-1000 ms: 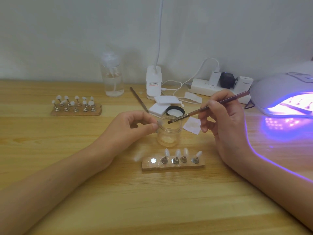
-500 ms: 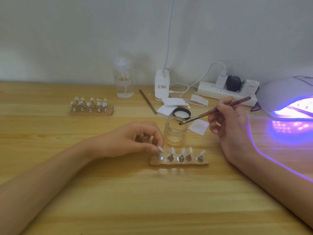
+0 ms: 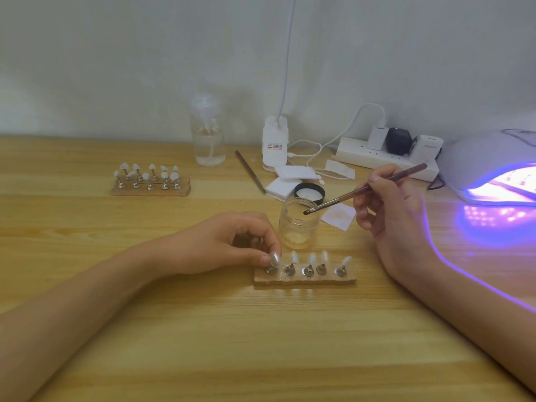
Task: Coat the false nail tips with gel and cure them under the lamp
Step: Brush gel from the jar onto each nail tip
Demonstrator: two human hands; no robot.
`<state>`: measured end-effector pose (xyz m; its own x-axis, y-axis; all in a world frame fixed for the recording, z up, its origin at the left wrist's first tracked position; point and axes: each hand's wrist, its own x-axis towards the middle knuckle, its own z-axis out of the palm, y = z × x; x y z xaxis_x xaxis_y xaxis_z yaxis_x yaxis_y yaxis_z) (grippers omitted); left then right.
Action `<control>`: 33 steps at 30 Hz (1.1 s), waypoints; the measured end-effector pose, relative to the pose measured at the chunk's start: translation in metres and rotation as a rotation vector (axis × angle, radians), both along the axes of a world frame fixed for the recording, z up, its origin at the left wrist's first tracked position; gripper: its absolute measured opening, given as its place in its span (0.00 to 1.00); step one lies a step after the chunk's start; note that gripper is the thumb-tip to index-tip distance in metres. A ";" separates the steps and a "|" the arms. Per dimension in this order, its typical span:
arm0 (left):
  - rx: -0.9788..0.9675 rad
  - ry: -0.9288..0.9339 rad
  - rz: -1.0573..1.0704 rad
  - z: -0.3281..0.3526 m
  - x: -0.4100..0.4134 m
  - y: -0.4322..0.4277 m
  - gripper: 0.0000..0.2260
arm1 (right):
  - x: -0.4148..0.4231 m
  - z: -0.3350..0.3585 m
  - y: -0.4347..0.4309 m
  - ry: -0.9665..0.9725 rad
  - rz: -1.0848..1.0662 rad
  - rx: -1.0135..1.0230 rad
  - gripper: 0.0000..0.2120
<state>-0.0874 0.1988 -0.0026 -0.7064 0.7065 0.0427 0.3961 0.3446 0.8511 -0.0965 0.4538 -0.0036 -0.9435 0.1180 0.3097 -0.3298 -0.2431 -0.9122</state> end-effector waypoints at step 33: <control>0.062 -0.024 0.125 0.001 0.015 0.007 0.05 | 0.000 0.001 0.000 -0.030 -0.005 -0.033 0.12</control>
